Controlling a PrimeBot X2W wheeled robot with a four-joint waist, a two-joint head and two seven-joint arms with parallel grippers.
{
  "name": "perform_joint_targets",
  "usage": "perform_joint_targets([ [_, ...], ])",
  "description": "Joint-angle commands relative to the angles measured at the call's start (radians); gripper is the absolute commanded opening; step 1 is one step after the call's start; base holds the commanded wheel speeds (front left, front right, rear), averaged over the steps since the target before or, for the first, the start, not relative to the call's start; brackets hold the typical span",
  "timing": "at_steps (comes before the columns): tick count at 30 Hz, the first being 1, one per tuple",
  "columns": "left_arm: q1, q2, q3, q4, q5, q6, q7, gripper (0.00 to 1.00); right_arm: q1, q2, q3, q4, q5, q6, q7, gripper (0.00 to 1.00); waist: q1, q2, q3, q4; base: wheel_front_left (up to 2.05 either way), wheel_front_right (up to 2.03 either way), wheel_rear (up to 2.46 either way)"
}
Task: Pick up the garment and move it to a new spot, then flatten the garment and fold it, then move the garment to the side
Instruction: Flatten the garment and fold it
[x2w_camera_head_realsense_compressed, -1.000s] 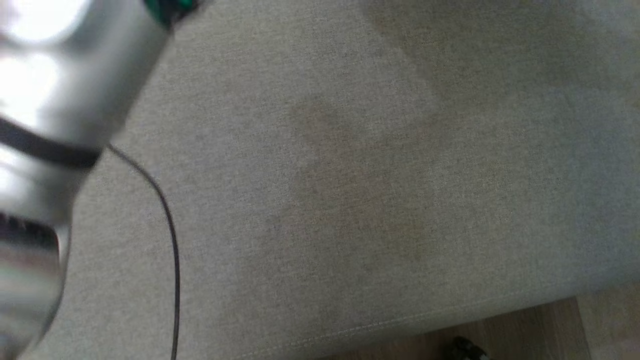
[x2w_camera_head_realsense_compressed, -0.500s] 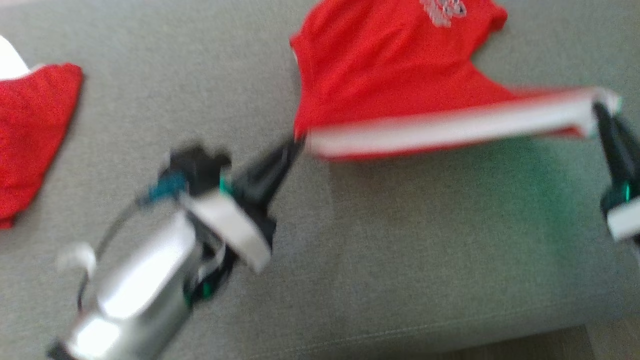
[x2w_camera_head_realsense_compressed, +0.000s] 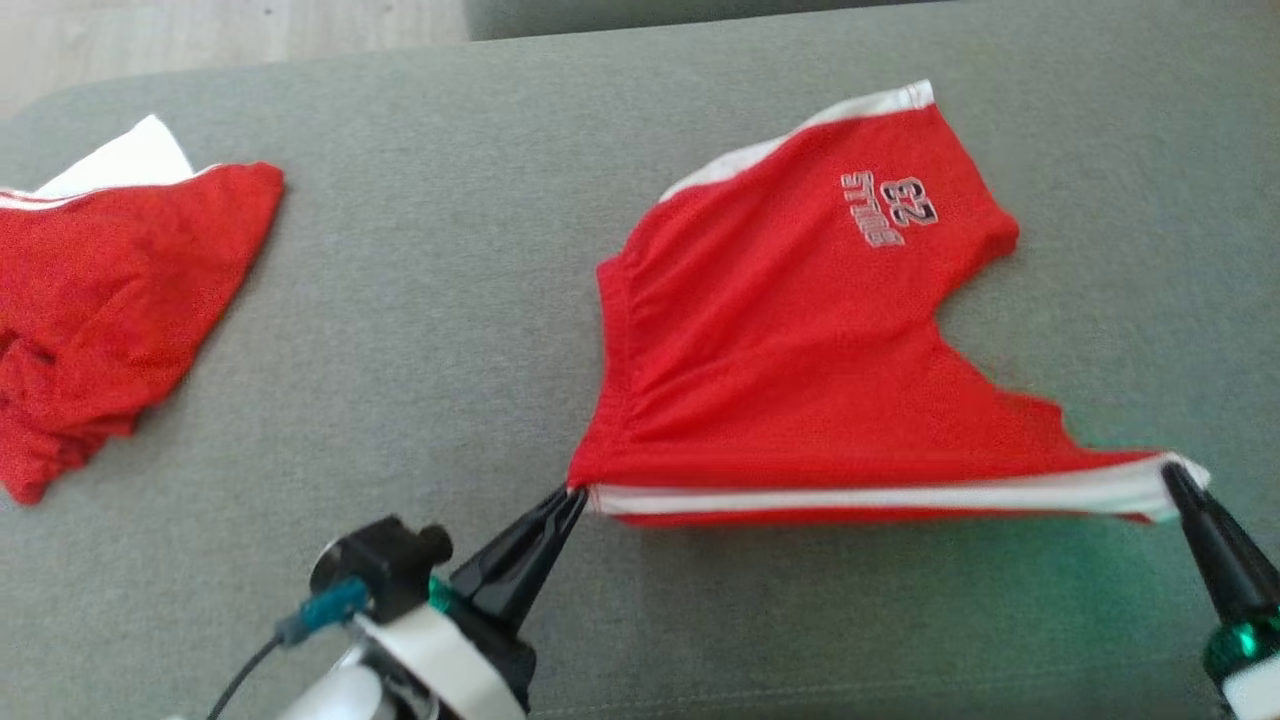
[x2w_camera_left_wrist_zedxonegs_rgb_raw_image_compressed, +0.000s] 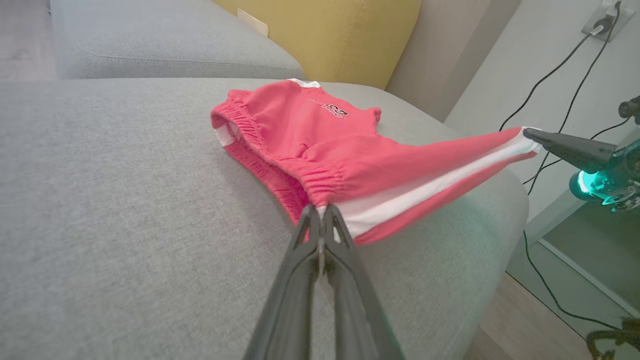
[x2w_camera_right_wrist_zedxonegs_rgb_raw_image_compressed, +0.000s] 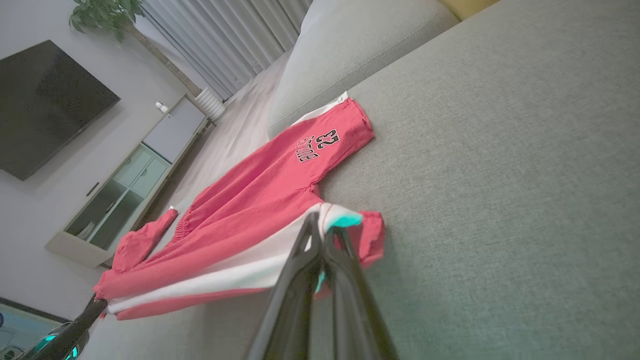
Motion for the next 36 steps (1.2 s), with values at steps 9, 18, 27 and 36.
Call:
perform_joint_targets([
  [9, 0.015, 0.031, 0.105, -0.123, -0.027, 0.001, -0.005, 0.0, 0.086, -0.095, -0.176, -0.139, -0.07, -0.001, 0.04, 0.0, 0.0, 0.0, 0.011, 0.034, 0.0, 0.0, 0.0],
  [18, -0.253, -0.051, 0.057, -0.066, -0.114, 0.001, 0.045, 0.0, -0.214, -0.073, -0.243, -0.096, -0.122, -0.001, 0.304, 0.0, 0.0, 0.0, 0.115, 0.064, 0.0, 0.0, 0.0],
  [27, -0.485, -0.118, 0.062, 0.13, -0.237, 0.001, 0.088, 0.0, -0.612, -0.062, -0.135, 0.054, -0.176, -0.001, 0.585, 0.0, 0.0, 0.0, 0.226, 0.094, 0.0, 0.0, 0.0],
  [36, -0.631, -0.163, 0.007, 0.259, -0.321, 0.001, 0.073, 0.0, -0.903, -0.033, -0.001, 0.244, -0.191, -0.001, 0.761, 0.0, 0.0, 0.0, 0.292, 0.136, 0.0, 0.0, 0.0],
])
